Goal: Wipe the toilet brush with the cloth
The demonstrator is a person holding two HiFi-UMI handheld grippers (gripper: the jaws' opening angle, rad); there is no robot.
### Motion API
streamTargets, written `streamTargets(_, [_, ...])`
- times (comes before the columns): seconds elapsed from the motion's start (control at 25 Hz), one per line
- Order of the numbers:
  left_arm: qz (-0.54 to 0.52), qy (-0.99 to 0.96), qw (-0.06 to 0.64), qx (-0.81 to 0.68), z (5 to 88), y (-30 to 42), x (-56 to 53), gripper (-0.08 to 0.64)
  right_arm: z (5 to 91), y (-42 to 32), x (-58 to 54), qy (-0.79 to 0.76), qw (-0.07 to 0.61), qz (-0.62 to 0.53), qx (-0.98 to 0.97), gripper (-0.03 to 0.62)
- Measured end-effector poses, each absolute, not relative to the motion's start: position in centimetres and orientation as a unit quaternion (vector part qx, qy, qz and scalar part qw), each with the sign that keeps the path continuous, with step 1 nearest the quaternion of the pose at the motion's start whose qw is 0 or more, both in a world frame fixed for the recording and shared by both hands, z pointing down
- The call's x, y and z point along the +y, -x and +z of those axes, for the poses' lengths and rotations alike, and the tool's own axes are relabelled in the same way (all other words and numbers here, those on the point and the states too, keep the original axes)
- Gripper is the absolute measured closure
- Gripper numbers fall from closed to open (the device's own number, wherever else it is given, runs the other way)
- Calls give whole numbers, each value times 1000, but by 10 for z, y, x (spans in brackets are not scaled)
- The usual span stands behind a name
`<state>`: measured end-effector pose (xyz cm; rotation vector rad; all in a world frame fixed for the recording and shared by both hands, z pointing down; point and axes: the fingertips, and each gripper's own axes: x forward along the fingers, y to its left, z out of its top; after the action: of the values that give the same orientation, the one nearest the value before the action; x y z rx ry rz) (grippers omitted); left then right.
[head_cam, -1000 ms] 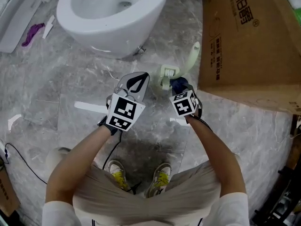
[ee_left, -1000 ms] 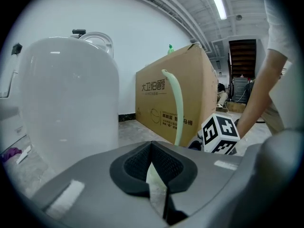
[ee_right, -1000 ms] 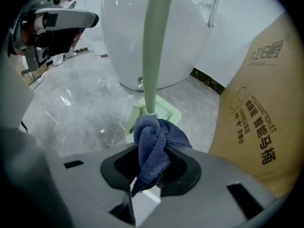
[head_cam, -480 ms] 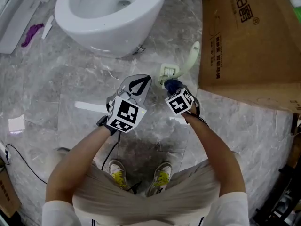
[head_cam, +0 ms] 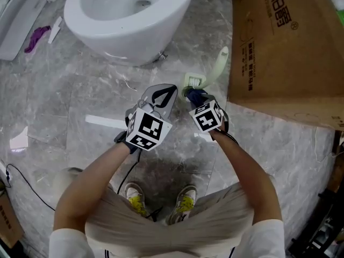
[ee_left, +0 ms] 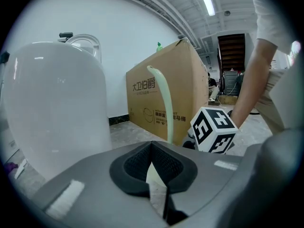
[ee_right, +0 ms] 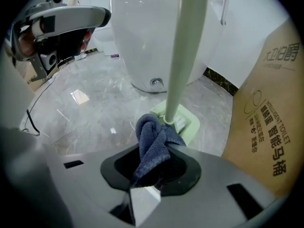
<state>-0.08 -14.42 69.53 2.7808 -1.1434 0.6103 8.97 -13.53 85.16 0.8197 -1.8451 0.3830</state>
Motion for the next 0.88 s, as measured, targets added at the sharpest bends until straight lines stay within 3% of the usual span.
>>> streamTargets(0.88, [205,-898,39,-387,689,24,-133,558,872,-81,-144,-338,513,221,-758,488])
